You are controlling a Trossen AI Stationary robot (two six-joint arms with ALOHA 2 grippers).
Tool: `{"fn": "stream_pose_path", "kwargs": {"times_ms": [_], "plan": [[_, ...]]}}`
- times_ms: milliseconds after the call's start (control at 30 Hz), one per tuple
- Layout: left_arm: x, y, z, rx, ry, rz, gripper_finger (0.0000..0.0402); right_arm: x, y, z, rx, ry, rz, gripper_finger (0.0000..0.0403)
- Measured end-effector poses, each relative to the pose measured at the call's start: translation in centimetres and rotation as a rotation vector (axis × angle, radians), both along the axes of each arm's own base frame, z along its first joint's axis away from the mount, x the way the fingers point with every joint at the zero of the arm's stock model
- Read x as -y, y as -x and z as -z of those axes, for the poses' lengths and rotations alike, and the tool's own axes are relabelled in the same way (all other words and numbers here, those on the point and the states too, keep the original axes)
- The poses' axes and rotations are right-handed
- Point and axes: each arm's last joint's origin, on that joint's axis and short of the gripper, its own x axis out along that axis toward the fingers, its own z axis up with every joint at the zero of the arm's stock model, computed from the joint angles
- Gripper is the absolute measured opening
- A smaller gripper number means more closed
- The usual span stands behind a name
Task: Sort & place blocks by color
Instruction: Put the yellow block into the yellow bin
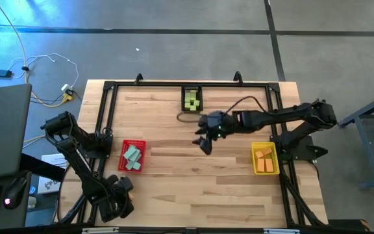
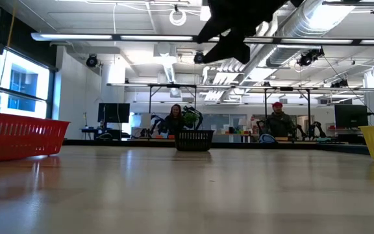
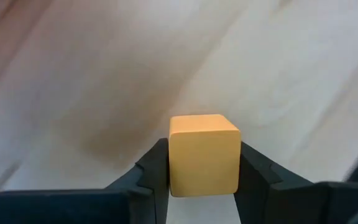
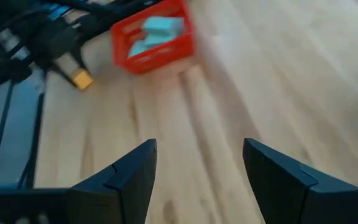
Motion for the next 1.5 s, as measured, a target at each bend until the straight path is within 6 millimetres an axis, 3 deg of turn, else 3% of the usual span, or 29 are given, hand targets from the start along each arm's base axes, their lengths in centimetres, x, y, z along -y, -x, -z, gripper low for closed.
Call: {"fn": "stream_pose_path", "kwargs": {"times_ms": [300, 533, 1000, 1233, 1500], "plan": [[0.0, -2.3, -0.5, 0.168, 0.036, 0.021, 0.0118, -4.8, 0.3, -0.2, 0.044, 0.148, -0.176, 0.0225], [-1.5, -5.9, -1.2, 0.311, 0.041, 0.055, 0.011, -7.4, 0.5, -0.8, 0.127, 0.357, -0.203, 0.0225], [-7.0, -14.0, -4.9, 0.783, 0.037, 0.285, 0.0113, -11.8, 1.8, -1.1, 0.193, 0.485, -0.346, 0.0225], [-9.7, -16.0, -6.7, 0.969, 0.084, 0.33, 0.0113, -14.4, 3.1, -1.2, 0.209, 0.563, -0.35, 0.0225], [-11.9, -17.0, -8.2, 1.128, 0.044, 0.222, 0.0113, -16.3, 4.0, -1.8, 0.269, 0.714, -0.321, 0.0225]]}}
